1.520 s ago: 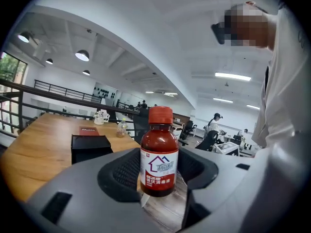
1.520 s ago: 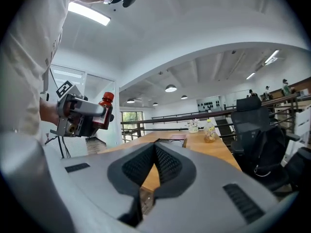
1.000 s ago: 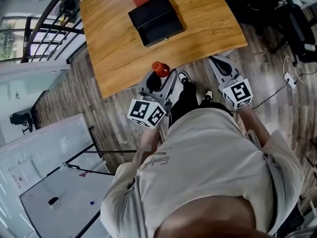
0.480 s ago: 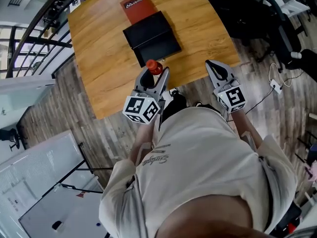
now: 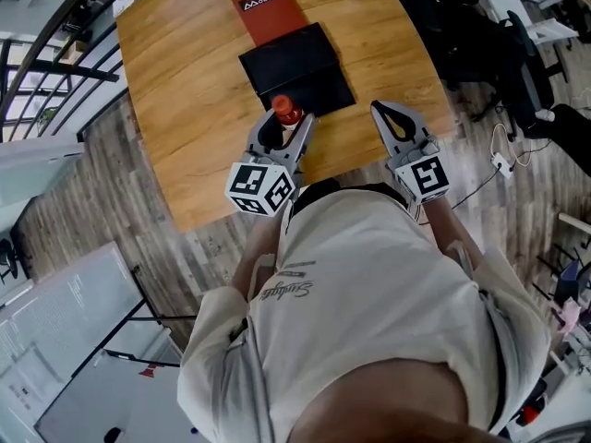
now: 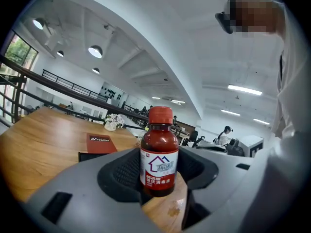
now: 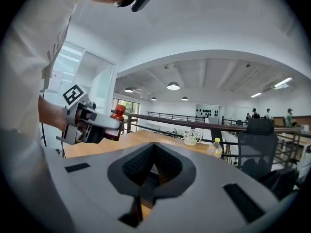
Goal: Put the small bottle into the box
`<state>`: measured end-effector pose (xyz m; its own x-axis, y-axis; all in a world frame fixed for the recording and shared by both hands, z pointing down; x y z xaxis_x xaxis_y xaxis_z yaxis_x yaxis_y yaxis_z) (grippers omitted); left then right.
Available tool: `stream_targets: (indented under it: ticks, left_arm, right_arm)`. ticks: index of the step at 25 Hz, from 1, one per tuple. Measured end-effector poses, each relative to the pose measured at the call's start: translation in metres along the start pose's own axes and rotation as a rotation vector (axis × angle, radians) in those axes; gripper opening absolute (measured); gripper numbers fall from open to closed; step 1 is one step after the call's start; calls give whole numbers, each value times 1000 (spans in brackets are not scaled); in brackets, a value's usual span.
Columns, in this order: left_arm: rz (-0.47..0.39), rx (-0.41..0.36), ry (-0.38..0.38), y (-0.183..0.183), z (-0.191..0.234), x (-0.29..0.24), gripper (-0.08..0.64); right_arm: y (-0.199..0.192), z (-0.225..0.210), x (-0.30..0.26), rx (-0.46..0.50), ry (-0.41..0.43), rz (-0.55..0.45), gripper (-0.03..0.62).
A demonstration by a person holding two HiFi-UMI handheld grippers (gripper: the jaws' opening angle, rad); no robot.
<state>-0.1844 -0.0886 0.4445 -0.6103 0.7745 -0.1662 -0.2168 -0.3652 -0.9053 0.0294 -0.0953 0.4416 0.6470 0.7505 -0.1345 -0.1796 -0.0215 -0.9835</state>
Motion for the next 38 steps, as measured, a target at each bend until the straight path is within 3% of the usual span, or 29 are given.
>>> stream_targets:
  ticks: [2, 9, 16, 25, 32, 38]
  left_arm:
    - [3, 20, -2, 1, 8, 0, 230]
    - [25, 63, -8, -2, 31, -3, 230]
    - [98, 154, 28, -29, 41, -25, 230]
    - [219, 337, 111, -58, 57, -61, 229]
    - [399, 485, 212, -98, 81, -73, 230]
    - [489, 542, 279, -120, 98, -80, 229]
  right_arm:
    - [1, 11, -10, 27, 30, 6, -5]
    - [10, 25, -49, -30, 75, -21, -6]
    - [10, 8, -51, -70, 100, -18, -5]
    - [-13, -41, -64, -77, 152, -9, -5]
    - [-36, -64, -71, -124, 160, -18, -6]
    - [-55, -76, -79, -199, 170, 8, -6]
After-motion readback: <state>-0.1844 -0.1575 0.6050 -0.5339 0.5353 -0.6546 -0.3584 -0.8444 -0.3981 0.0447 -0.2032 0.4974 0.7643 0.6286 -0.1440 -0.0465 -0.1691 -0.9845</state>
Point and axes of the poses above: the fingertips, and each gripper's own axes: x backward along the fingers, z to its left, y out of its top, the point moved 6 cm from there along x, backward along the fingers, and after that the axes turned 4 degrees about -y, right-handed, at the moved point
